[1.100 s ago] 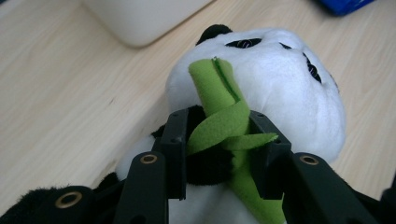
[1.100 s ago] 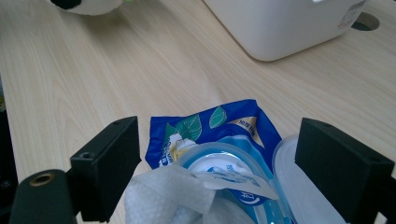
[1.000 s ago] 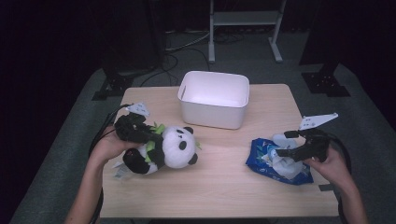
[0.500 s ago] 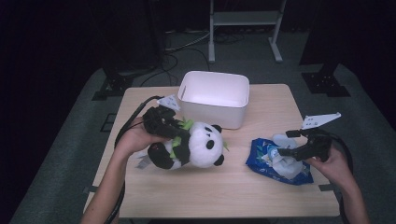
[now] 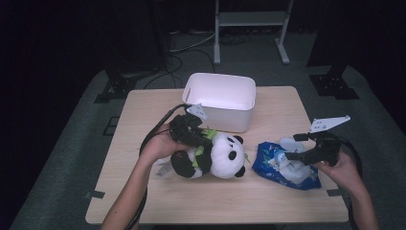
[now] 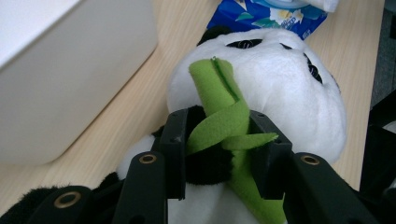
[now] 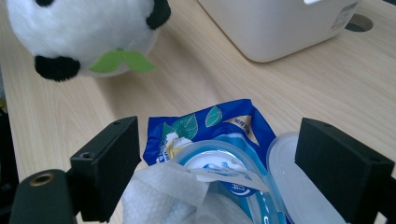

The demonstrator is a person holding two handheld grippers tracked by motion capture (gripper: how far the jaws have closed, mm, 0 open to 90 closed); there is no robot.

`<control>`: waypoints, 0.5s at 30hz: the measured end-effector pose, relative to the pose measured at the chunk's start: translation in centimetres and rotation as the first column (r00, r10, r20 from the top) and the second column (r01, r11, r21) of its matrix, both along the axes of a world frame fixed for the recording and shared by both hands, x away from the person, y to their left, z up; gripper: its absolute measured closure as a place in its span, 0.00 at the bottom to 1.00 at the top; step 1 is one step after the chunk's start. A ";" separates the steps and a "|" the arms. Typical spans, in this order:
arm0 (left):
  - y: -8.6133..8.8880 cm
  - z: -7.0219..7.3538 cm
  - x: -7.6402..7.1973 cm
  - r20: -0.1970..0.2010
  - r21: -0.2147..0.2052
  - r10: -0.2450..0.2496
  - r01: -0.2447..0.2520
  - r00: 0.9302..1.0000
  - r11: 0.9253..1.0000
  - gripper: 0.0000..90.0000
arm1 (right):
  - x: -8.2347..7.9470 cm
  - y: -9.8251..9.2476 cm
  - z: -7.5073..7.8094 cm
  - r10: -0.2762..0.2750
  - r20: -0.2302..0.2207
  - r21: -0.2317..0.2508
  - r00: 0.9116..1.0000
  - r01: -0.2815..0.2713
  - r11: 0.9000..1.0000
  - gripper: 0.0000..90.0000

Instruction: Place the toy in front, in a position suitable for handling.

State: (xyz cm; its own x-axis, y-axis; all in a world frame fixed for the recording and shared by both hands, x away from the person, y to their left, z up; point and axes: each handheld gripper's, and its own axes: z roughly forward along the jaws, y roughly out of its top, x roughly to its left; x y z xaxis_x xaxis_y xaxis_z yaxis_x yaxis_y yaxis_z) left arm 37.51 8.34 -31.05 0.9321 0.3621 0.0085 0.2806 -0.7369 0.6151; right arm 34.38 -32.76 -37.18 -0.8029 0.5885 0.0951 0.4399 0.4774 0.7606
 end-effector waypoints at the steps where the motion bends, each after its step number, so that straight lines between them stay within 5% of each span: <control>1: -0.1 -0.2 0.0 -0.001 0.005 -0.001 0.001 1.000 1.000 0.68 | 0.0 0.0 0.0 0.001 -0.001 0.001 1.000 -0.001 1.000 0.14; 9: -0.5 -2.3 0.1 -0.013 0.035 0.018 -0.018 1.000 0.999 0.68 | 0.1 0.2 -0.3 0.005 -0.010 -0.005 1.000 -0.005 1.000 0.14; 15: -0.4 -3.8 0.0 -0.042 0.013 0.028 -0.028 0.999 1.000 0.67 | 0.3 0.5 -0.7 0.006 -0.020 -0.012 1.000 -0.006 1.000 0.14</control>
State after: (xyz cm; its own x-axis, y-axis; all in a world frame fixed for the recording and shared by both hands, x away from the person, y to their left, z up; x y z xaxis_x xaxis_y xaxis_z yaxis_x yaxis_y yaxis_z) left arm 37.51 7.92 -34.87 0.9212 0.3882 -0.0254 0.3266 -0.7361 0.5928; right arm 34.66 -32.27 -37.85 -0.8045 0.5849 0.1037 0.4519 0.4893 0.7460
